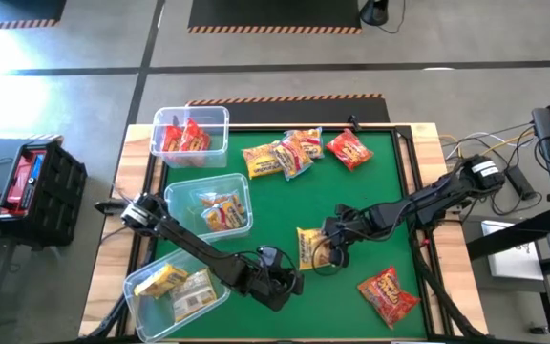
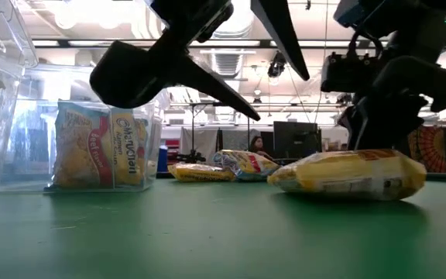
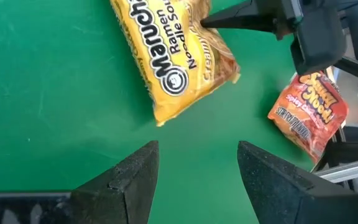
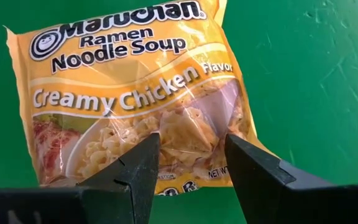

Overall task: Sort Maruchan noodles
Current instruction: Put the bottom yellow noodle pack into the bottom transparent bin

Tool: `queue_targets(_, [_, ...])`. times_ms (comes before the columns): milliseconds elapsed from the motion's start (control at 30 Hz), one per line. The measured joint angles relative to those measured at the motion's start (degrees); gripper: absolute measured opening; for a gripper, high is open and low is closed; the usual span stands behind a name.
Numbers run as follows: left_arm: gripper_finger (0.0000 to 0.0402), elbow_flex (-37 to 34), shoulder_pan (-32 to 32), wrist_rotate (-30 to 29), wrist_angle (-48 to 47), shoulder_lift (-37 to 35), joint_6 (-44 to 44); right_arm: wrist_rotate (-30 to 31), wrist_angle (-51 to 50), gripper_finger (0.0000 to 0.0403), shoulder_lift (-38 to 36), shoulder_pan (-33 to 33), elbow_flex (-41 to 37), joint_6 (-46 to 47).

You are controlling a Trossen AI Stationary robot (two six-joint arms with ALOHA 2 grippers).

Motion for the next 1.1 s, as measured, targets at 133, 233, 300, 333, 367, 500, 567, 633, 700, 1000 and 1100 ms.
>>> queue_targets(133, [0.0201,0.0,1.23,0.21,-0.09,0.24,2.87,-0.12,3.78,0.0176,0.02,-0.04,-2.8,1.51])
queue_targets(233, [0.0201,0.0,2.5,2.06,-0.33,0.25,5.16,-0.06,6.74,0.0176,0.04,-0.04,-4.33,3.07])
queue_targets(300, [0.0201,0.02,3.23,3.83,-0.35,0.26,6.49,-0.13,6.9,0.0176,-0.54,-0.04,-4.31,4.45])
queue_targets(333, [0.0201,0.02,3.52,4.53,-0.35,0.26,6.85,-0.15,6.8,0.0176,-1.36,-0.01,-4.12,5.03])
queue_targets(367, [0.0201,0.02,3.58,4.75,-0.37,0.24,7.13,-0.29,6.74,0.0176,-2.45,-0.01,-3.89,6.04])
queue_targets(500, [0.0201,0.06,3.53,5.6,-0.35,0.24,7.09,-1.78,5.52,0.0176,-7.77,-0.01,-3.07,7.61])
queue_targets(567, [0.0201,0.06,3.39,5.61,-0.26,0.24,6.92,-2.45,4.1,0.0176,-10.71,0.01,-2.86,9.3])
queue_targets(633, [0.0201,0.06,3.34,5.64,-0.23,0.24,6.66,-2.59,3.93,0.0176,-13.18,0.3,-2.45,10.59])
queue_targets(700, [0.0201,0.06,3.36,5.59,-0.02,0.24,6.55,-2.71,1.6,0.0176,-14.43,0.94,-2.63,11.48])
queue_targets(1000, [0.0201,0.06,3.45,3.98,1.3,0.13,5.95,-2.44,1.04,0.0176,-9.69,4.47,-3.93,14.34])
queue_targets(1100, [0.0201,0.06,3.45,3.72,1.88,0.13,5.91,-2.46,2.21,0.0176,-5.66,4.66,-3.74,14.3])
